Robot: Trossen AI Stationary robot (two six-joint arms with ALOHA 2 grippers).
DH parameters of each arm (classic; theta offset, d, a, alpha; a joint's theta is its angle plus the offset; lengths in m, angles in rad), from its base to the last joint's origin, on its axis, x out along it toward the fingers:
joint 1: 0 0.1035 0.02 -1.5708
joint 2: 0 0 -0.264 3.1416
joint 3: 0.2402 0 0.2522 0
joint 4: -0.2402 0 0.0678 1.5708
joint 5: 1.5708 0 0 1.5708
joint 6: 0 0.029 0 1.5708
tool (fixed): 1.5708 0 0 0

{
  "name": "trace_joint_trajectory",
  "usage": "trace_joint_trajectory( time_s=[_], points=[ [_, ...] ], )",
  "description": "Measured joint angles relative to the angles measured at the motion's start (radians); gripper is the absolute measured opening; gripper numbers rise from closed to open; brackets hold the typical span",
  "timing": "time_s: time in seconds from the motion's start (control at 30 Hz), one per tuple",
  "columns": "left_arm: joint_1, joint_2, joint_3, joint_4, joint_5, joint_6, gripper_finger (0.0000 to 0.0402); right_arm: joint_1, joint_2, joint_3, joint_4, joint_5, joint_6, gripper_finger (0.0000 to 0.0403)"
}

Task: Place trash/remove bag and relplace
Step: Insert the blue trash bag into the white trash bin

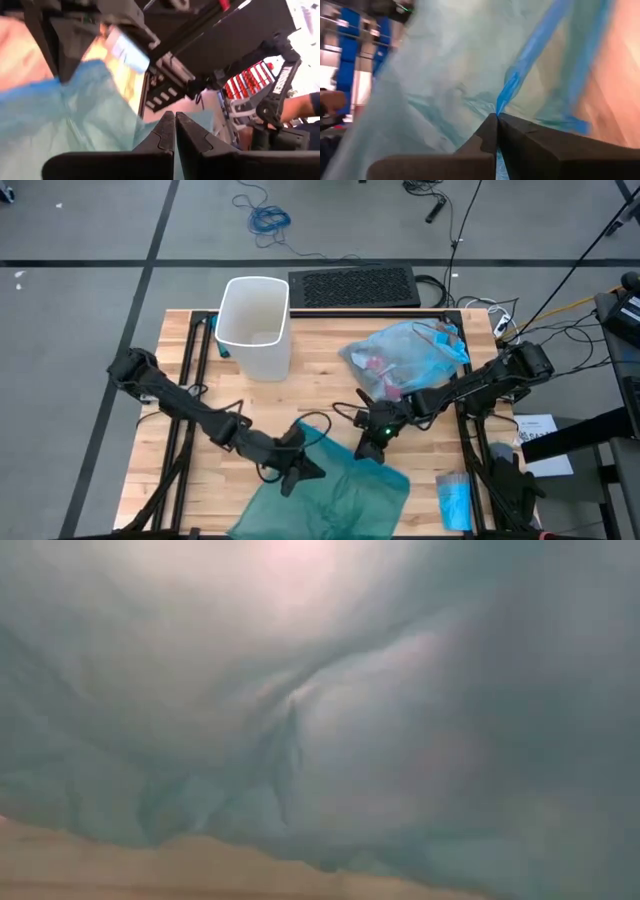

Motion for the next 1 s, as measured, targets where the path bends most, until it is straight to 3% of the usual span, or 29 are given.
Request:
trace_joint_trajectory(
  time_s=[0.23, 0.47, 0.63, 1.0],
  points=[
    [0.030, -0.117, 0.000, -0.004, -0.052, 0.121, 0.0013, -0.036, -0.088, 0.186, -0.170, 0.017, -0.117, 0.0000],
    [0.032, -0.221, 0.000, -0.017, -0.140, 0.248, 0.0013, -0.067, -0.122, 0.577, -0.576, 0.129, -0.372, 0.0000],
    [0.032, -0.248, 0.000, -0.063, -0.186, 0.271, 0.0013, -0.068, -0.114, 0.825, -0.724, 0.220, -0.502, 0.0000],
    [0.032, -0.244, 0.000, -0.064, -0.222, 0.278, 0.0013, -0.092, -0.068, 0.878, -0.846, 0.253, -0.546, 0.0000]
  ],
)
